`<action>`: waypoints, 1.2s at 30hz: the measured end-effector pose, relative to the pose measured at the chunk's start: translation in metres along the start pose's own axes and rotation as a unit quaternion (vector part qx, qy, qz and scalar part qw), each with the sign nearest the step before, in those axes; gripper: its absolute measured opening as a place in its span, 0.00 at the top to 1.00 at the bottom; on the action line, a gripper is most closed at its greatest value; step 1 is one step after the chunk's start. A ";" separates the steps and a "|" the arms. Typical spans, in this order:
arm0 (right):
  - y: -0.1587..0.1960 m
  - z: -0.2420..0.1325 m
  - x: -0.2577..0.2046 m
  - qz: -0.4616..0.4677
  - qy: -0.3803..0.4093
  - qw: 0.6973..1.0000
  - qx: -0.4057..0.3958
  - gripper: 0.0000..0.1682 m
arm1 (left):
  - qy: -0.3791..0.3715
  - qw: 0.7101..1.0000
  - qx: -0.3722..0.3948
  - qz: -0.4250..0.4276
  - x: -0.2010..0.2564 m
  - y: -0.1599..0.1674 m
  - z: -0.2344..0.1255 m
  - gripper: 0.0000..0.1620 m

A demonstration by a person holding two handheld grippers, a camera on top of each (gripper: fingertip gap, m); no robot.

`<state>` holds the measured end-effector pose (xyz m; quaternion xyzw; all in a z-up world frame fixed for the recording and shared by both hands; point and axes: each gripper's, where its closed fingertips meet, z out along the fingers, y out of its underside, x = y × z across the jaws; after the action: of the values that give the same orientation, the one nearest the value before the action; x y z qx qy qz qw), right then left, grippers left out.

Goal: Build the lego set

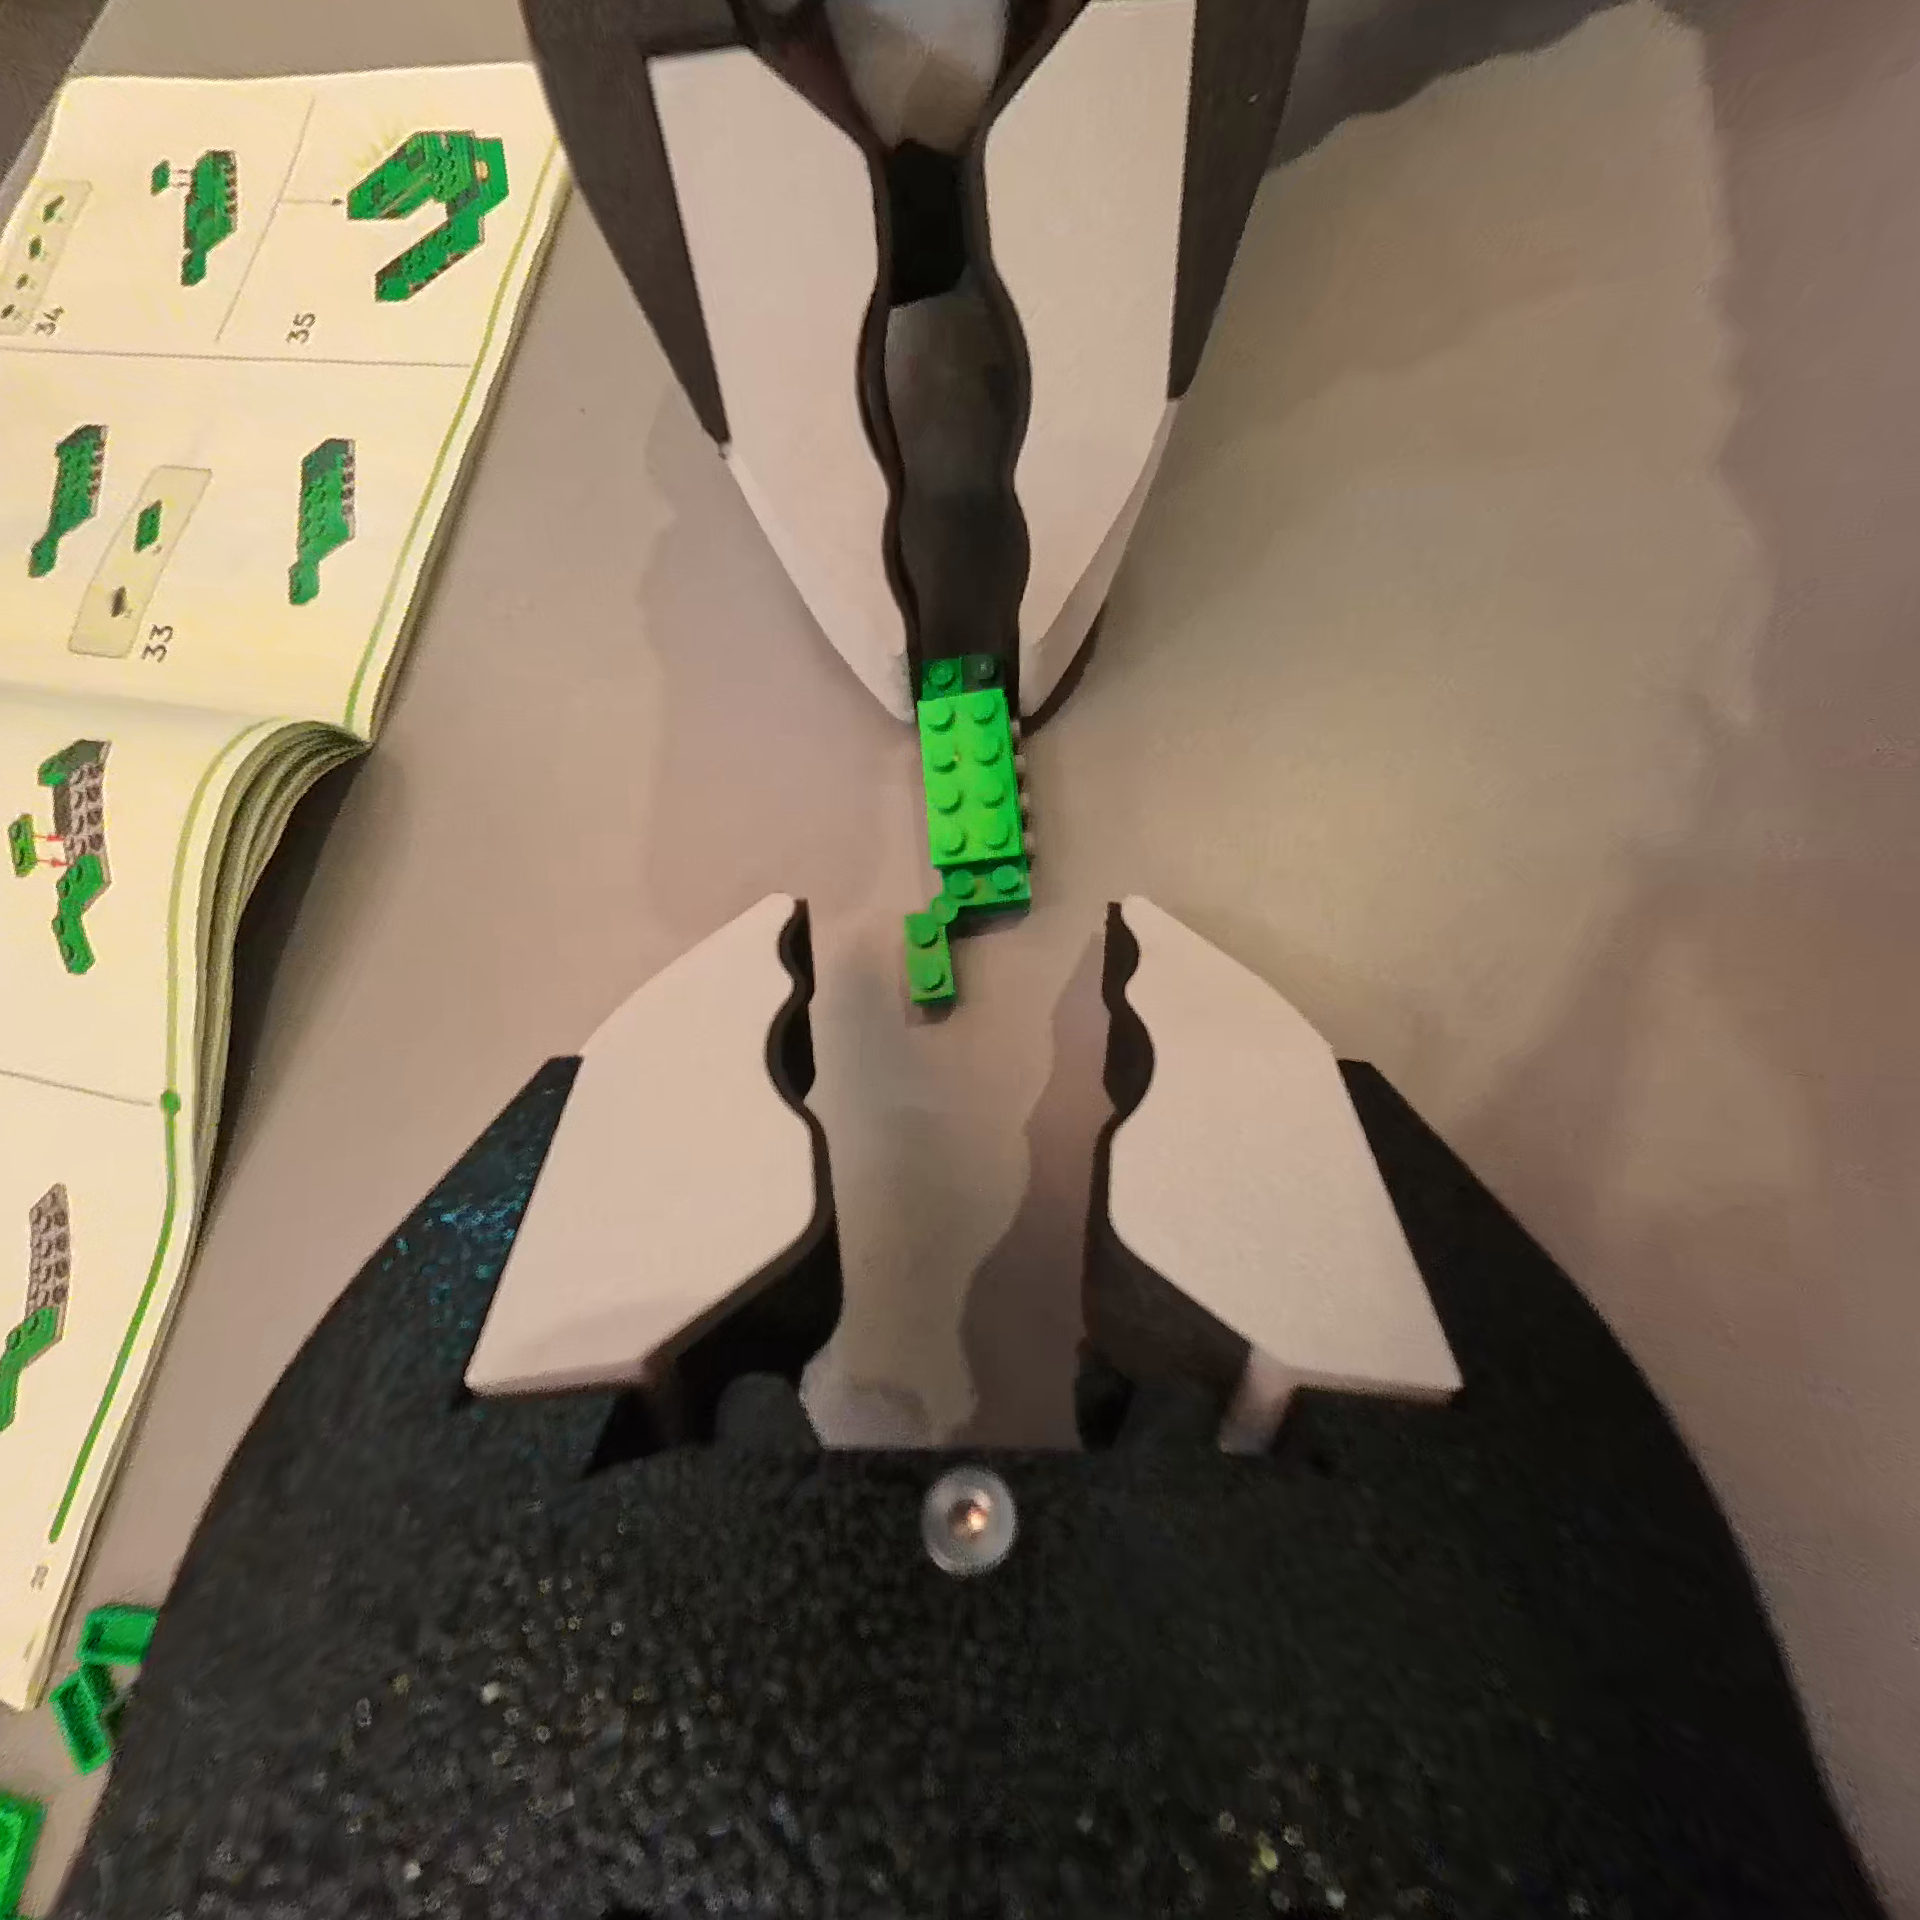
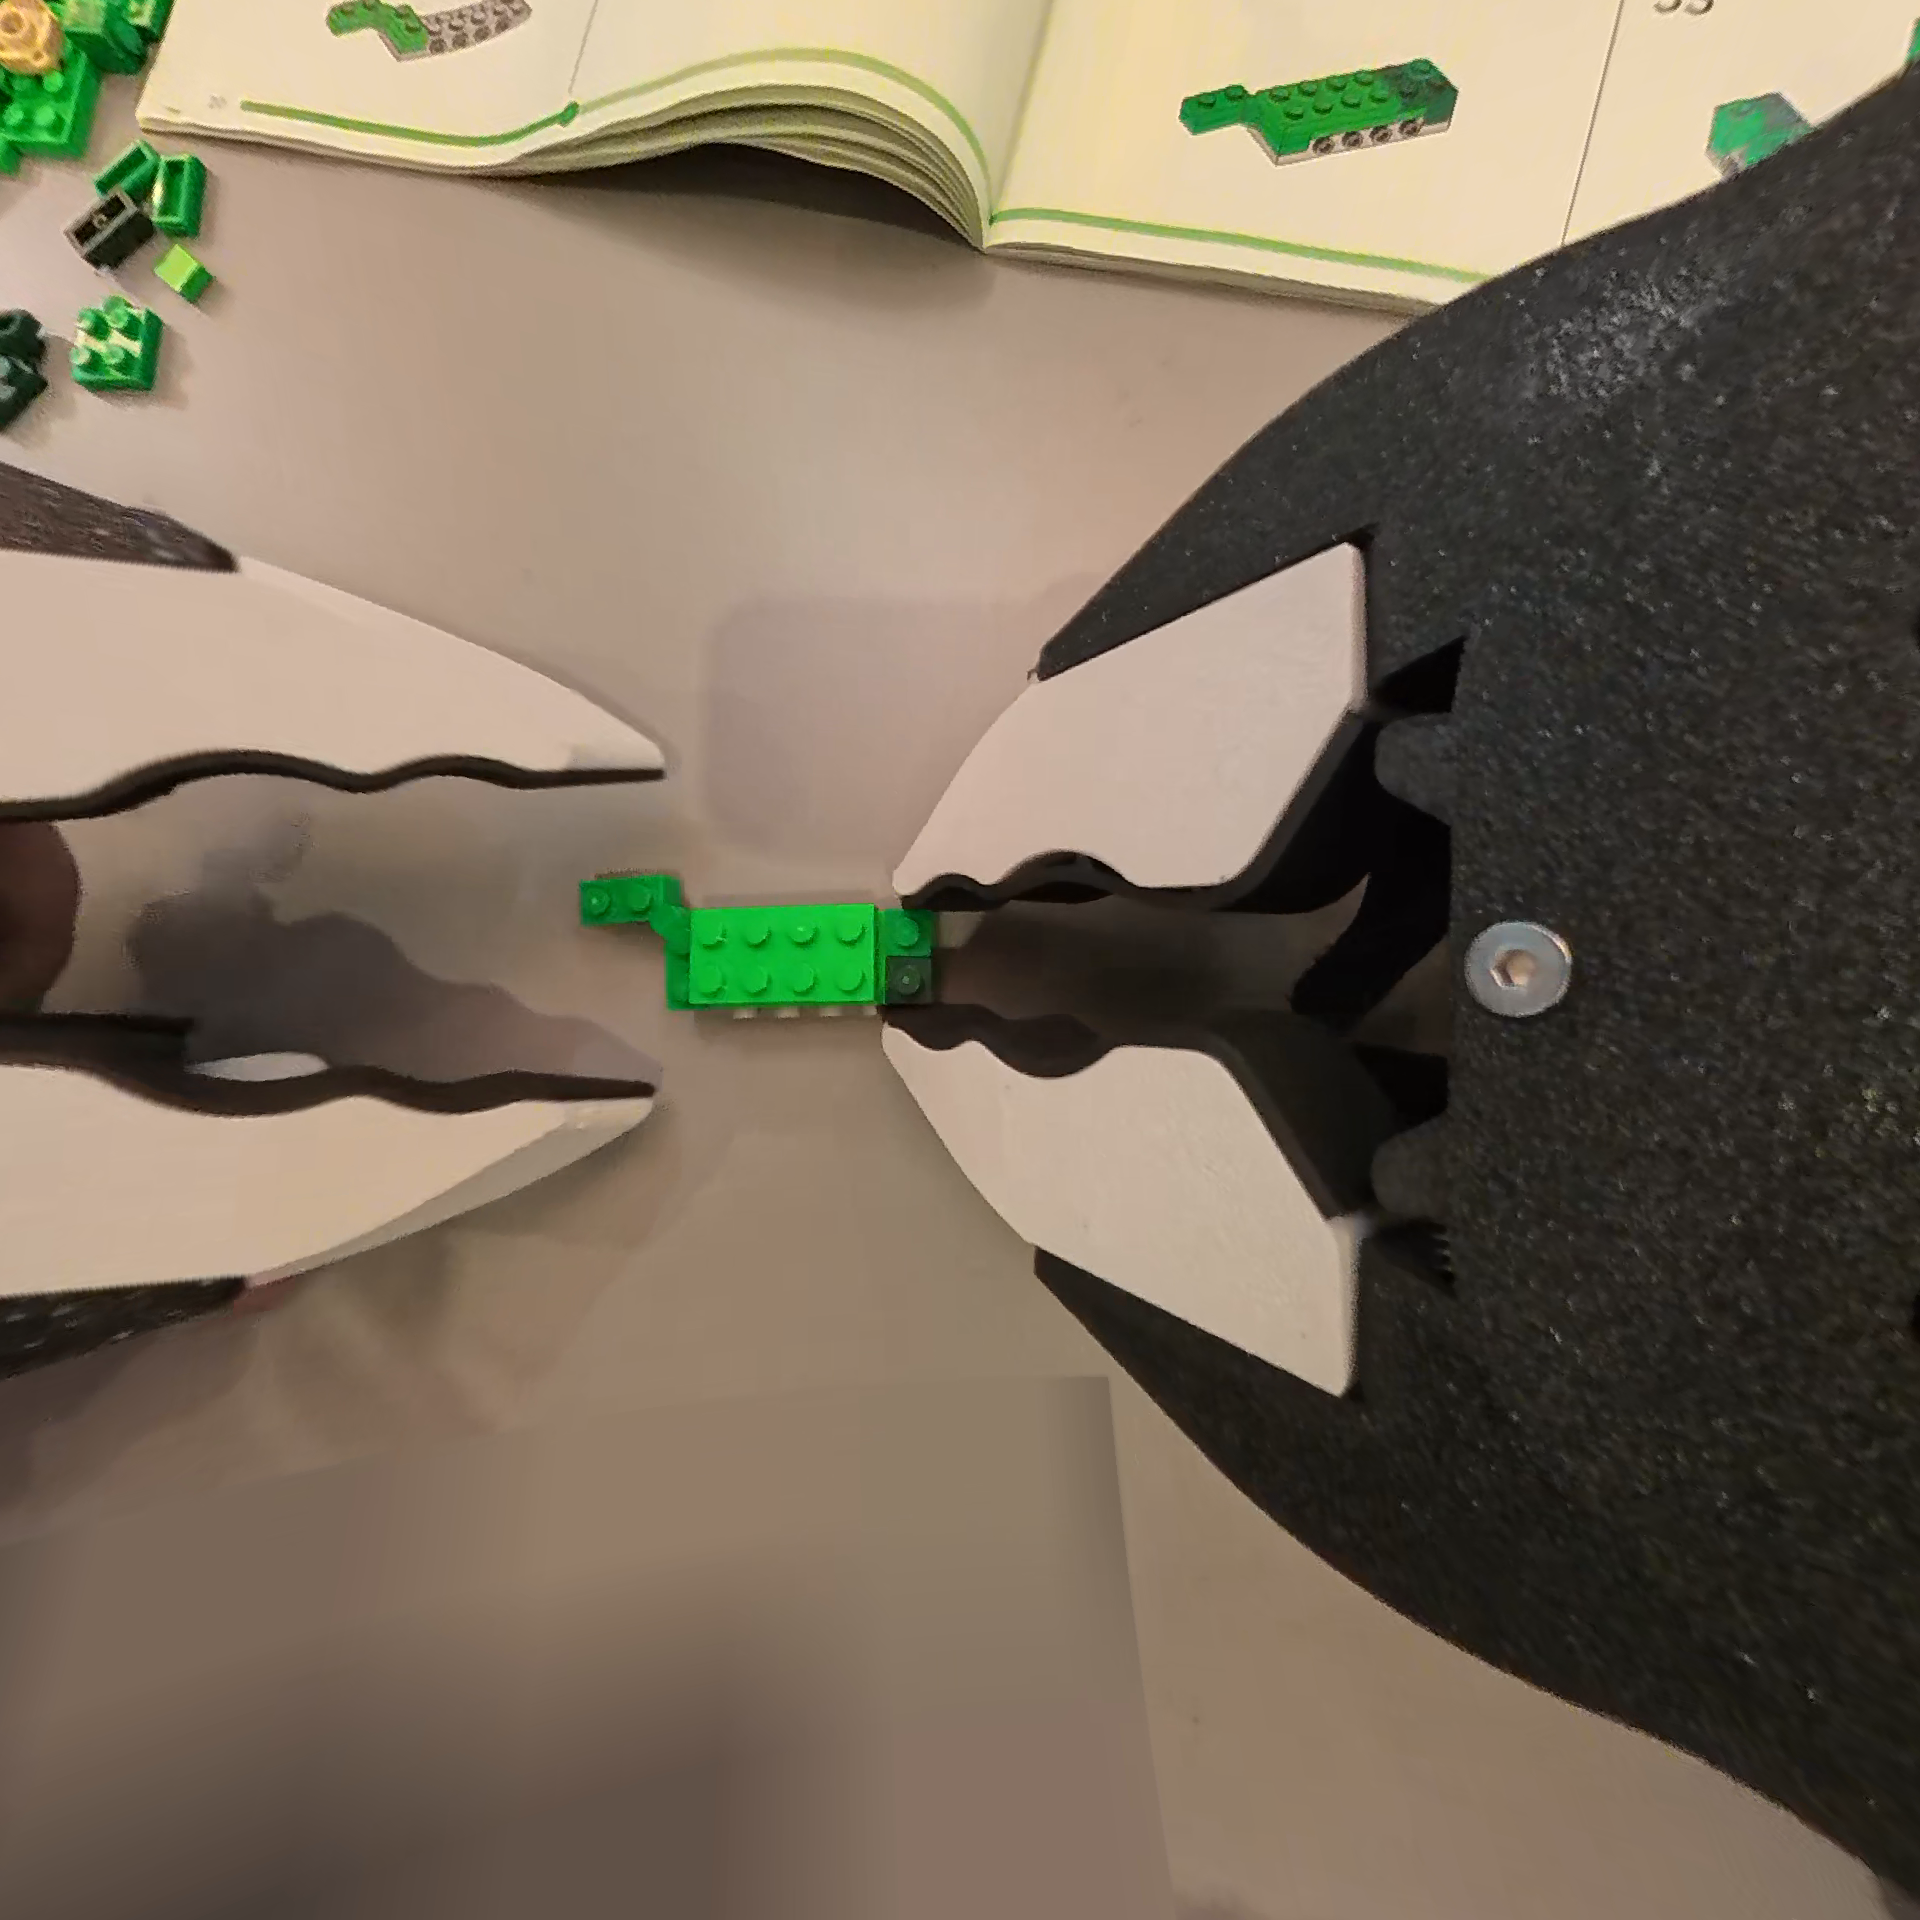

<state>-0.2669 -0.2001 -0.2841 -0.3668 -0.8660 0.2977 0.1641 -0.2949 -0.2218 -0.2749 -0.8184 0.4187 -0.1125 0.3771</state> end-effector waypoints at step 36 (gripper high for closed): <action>-0.058 -0.048 0.011 0.062 -0.019 0.992 0.108 0.90 | -0.362 0.824 0.043 0.434 -0.024 -0.060 -0.041 0.89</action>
<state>-0.2810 -0.2047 -0.2095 -0.3939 -0.8074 0.4060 0.1674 -0.2944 -0.2028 -0.2004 -0.5172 0.5584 0.3497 0.5462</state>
